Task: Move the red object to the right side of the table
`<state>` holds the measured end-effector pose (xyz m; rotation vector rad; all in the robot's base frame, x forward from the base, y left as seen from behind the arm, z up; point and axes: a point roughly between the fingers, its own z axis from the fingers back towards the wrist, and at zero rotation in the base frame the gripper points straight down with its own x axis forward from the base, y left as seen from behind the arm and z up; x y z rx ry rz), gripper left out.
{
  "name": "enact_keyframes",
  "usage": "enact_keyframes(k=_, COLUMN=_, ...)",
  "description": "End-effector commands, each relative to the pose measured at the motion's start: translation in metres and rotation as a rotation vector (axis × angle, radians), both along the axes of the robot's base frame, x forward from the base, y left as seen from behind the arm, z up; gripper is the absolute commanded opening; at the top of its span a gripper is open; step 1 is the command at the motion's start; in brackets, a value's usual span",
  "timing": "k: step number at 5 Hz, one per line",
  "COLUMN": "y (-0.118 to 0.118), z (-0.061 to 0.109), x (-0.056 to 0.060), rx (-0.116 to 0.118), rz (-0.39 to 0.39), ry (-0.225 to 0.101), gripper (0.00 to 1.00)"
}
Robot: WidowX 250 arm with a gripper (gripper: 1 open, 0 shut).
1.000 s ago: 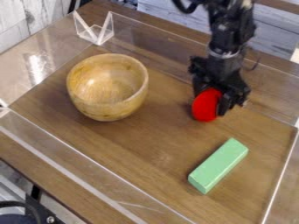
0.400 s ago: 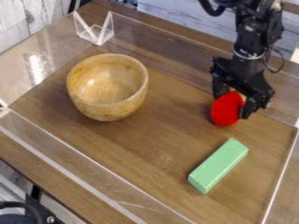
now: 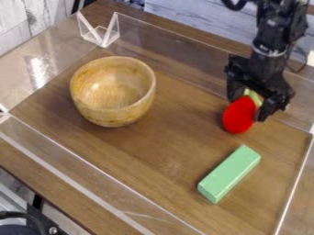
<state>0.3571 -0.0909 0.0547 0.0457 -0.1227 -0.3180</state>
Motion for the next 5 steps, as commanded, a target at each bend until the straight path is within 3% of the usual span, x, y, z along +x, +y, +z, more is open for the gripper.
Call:
enact_keyframes(k=1, y=-0.006, z=0.044, x=0.009, rx=-0.013, rz=-0.003, ry=-0.107, gripper=1.0)
enact_keyframes(k=5, y=-0.002, z=0.087, x=-0.001, rx=0.019, rz=0.001, ry=-0.155, gripper=1.0)
